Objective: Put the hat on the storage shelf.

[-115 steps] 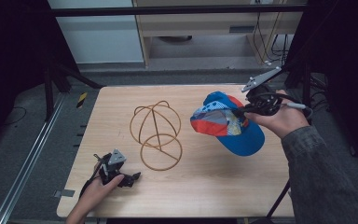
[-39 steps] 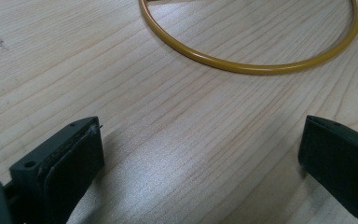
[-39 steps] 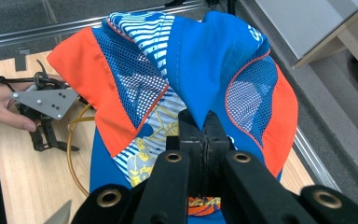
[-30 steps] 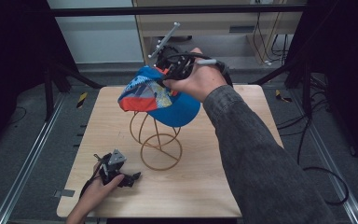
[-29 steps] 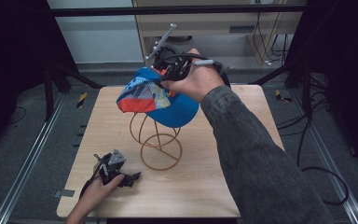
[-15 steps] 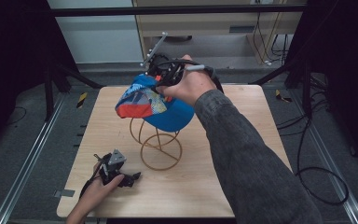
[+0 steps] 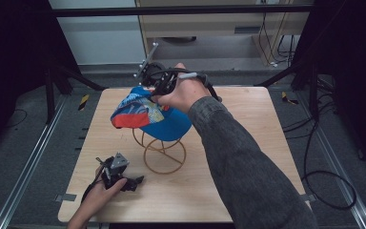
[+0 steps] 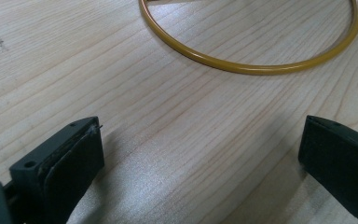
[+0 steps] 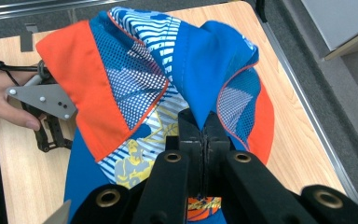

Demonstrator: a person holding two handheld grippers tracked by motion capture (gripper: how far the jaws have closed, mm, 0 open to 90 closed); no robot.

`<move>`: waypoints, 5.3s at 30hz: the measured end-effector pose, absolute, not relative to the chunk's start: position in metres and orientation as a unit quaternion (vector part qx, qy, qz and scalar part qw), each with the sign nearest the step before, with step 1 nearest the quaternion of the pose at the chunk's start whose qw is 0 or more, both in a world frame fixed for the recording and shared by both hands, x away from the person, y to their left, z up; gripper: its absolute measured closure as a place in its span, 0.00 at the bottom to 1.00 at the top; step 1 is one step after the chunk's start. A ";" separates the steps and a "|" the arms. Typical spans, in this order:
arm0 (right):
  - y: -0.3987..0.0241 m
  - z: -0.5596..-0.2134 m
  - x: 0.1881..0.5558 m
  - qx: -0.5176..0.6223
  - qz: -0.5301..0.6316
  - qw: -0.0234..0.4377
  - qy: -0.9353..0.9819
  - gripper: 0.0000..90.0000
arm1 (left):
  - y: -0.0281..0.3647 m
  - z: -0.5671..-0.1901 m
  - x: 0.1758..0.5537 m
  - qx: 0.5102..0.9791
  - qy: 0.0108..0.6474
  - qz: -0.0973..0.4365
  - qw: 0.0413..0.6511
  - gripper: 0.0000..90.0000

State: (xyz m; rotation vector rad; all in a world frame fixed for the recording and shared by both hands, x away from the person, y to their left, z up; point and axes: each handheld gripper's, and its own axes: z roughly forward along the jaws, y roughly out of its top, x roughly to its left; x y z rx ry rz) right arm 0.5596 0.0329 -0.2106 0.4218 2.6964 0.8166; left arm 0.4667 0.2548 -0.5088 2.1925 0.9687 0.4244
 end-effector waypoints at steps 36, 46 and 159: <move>0.030 -0.221 0.557 0.158 0.300 0.140 0.930 0.59 | 0.255 -0.509 0.467 0.844 0.373 0.165 0.348 0.00; 0.019 -0.217 0.550 0.164 0.319 0.142 0.923 0.50 | 0.255 -0.509 0.467 0.844 0.373 0.165 0.348 0.00; -0.202 -0.349 0.480 0.370 0.392 0.212 0.815 0.09 | 0.254 -0.509 0.465 0.842 0.378 0.167 0.347 0.00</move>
